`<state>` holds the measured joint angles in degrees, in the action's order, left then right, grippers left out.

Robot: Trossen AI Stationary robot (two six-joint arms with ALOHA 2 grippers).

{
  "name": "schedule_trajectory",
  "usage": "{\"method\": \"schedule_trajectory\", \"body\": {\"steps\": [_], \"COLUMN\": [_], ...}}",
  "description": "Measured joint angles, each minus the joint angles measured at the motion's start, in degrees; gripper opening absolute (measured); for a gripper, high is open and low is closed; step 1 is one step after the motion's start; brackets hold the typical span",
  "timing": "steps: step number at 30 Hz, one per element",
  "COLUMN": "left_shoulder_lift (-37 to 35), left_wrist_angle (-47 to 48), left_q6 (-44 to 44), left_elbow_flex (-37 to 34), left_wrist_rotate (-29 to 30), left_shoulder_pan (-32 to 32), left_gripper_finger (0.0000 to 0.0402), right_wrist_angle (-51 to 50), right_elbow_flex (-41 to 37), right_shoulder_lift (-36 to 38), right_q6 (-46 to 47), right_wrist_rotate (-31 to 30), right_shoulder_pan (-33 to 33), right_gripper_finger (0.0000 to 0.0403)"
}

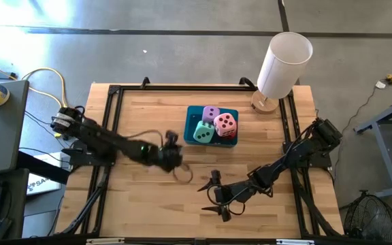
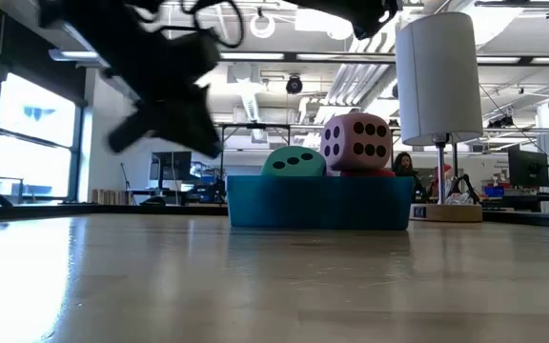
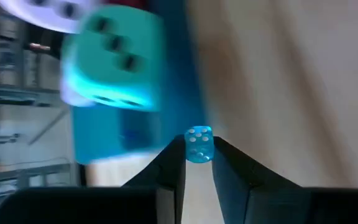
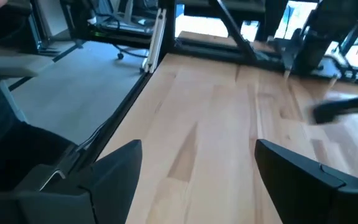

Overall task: Pick & Place Dice
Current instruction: Put the small blue dice into the blue bin

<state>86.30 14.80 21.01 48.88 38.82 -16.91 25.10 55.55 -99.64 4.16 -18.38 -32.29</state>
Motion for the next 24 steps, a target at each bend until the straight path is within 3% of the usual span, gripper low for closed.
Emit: {"method": "schedule_trajectory", "body": {"steps": [4,7,12,18,24], "left_shoulder_lift": [0.0,0.0,0.0,0.0,1.1], "left_wrist_angle": [-11.5,-15.0,-15.5,-15.5,-15.4], "left_q6": [7.4,8.2,2.6,-3.4,-3.9], "left_elbow_flex": [0.0,0.0,0.0,0.0,0.0], "left_wrist_rotate": [-1.7,-8.9,-16.8,-19.4,-27.1], "left_shoulder_pan": [7.3,12.3,18.5,23.5,26.3], "left_gripper_finger": [0.0059,0.0059,0.0059,0.0060,0.0080], "right_wrist_angle": [-2.2,-3.2,-4.9,-4.8,-4.8], "right_elbow_flex": [0.0,0.0,0.0,0.0,0.0], "right_shoulder_lift": [0.0,0.0,0.0,0.0,0.0], "right_q6": [3.0,4.9,9.0,11.3,12.3], "right_wrist_rotate": [0.1,0.3,0.3,0.3,-0.1], "right_shoulder_pan": [0.0,0.0,-0.4,-1.2,-1.6], "right_gripper_finger": [0.0305,0.0305,0.0305,0.0305,0.0305]}}
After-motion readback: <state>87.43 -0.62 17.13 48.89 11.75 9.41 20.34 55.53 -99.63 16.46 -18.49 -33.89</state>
